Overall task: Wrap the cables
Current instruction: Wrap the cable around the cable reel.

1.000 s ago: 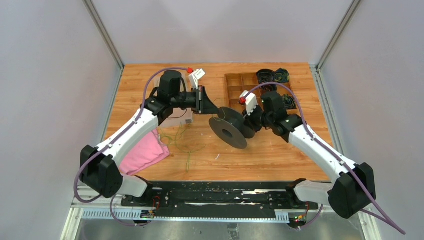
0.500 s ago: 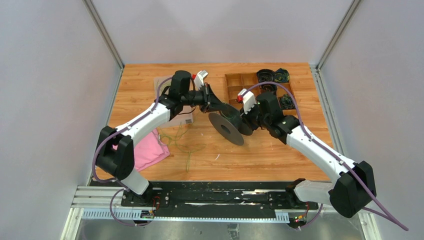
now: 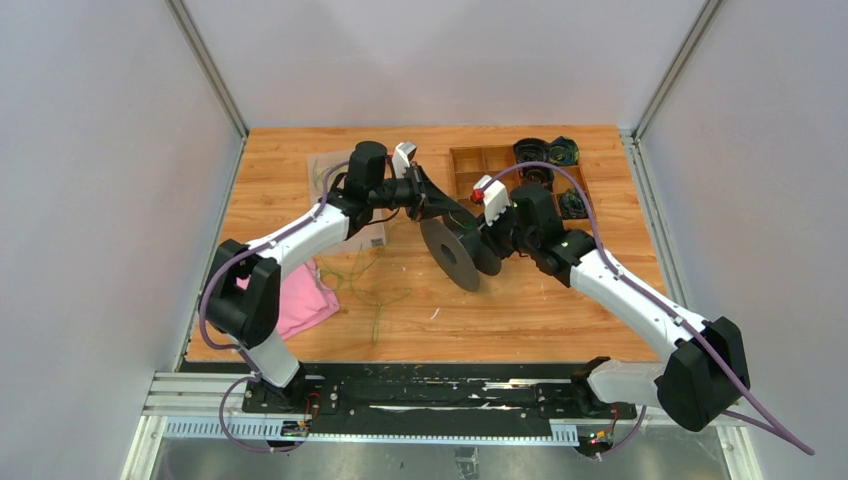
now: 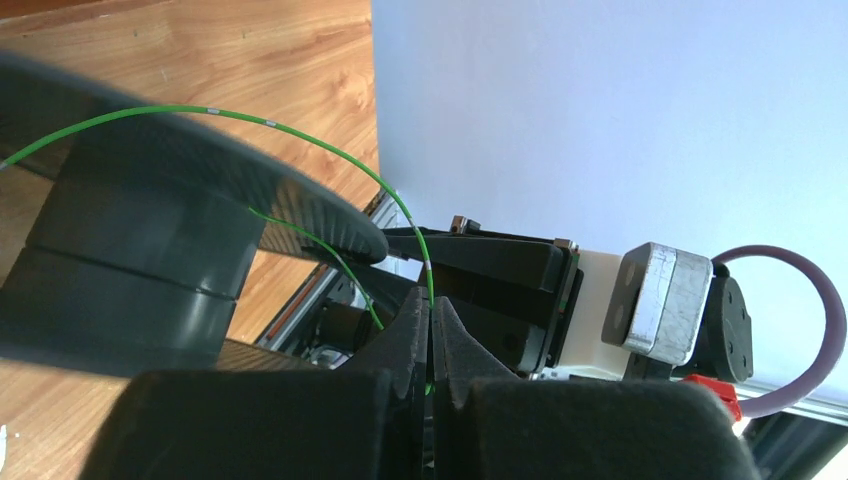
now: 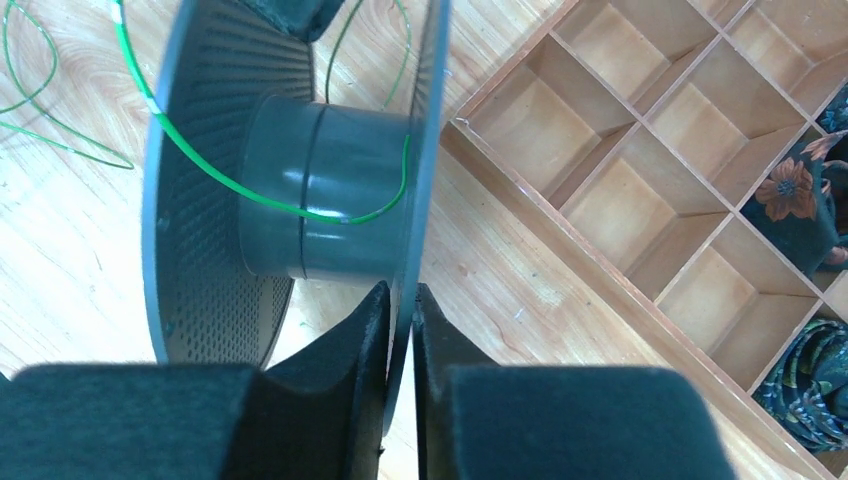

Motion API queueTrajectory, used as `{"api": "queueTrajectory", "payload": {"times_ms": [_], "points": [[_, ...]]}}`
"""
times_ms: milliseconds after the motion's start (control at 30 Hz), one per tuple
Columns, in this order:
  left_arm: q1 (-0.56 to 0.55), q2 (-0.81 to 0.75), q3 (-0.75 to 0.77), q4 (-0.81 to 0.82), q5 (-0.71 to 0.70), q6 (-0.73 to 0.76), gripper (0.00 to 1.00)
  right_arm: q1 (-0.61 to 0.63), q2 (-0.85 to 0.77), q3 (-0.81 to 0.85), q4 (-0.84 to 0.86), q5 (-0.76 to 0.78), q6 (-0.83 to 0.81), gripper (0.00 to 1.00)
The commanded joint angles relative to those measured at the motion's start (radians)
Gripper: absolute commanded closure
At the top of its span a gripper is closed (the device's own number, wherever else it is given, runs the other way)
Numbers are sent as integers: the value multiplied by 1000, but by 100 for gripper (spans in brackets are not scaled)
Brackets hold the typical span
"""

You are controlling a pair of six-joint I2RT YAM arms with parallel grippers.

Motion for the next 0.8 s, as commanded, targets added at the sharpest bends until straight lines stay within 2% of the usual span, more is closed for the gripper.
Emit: {"api": "queueTrajectory", "payload": {"times_ms": [0,400,600,767], "points": [[-2,20,8,45,-9,-48,100,14,-13,19,42,-20,-7,84],[-1,32,-15,93,-3,-86,100,14,-25,-25,129,-60,-50,52],[0,30,-34,104,1,-102,100,14,-48,-79,229,-66,-47,51],[0,31,-55,138,12,-141,100,15,-99,-197,404,-86,-61,52]]}}
